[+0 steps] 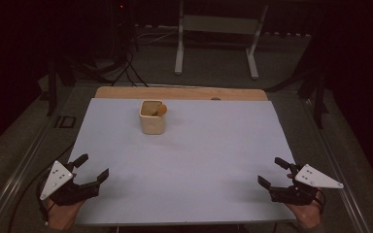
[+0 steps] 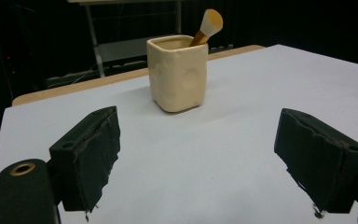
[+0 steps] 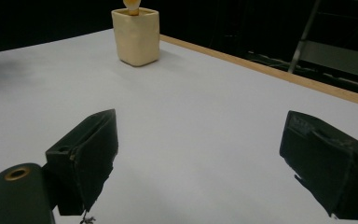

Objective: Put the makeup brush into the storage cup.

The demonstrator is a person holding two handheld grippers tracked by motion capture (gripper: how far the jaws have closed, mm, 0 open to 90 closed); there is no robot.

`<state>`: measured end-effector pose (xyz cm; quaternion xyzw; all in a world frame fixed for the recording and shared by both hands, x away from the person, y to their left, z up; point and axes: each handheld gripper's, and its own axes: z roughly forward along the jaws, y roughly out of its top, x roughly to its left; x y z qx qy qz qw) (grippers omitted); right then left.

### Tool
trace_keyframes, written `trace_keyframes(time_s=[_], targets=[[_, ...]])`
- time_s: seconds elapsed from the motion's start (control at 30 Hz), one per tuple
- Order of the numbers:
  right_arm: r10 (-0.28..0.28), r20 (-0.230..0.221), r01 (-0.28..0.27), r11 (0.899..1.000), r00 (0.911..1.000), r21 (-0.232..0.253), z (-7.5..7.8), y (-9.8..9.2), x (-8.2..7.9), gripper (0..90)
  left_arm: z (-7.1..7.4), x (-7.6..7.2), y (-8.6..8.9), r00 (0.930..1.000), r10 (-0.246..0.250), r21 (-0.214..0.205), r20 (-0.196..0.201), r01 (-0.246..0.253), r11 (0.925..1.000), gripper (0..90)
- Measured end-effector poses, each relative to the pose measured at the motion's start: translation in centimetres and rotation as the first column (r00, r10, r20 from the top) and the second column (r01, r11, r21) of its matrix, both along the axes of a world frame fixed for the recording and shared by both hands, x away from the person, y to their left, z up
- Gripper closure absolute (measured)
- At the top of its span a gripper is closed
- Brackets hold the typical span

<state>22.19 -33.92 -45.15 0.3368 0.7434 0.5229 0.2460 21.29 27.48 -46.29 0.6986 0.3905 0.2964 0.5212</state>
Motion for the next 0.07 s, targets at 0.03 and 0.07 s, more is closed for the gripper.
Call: trace_keyframes(time_s=[0.03,0.07], targets=[[0.000,0.002,0.000,1.000,1.0000,0.000,0.01,-0.02,0.01,11.4,0.00,0.01,-0.02,1.0000,0.001,0.001,0.000,-0.001,1.0000,15.6],[0.000,0.002,0.000,1.000,1.0000,0.003,0.03,-0.04,0.01,11.4,0.02,0.03,-0.02,1.0000,0.001,0.001,-0.001,-0.001,1.0000,15.6]])
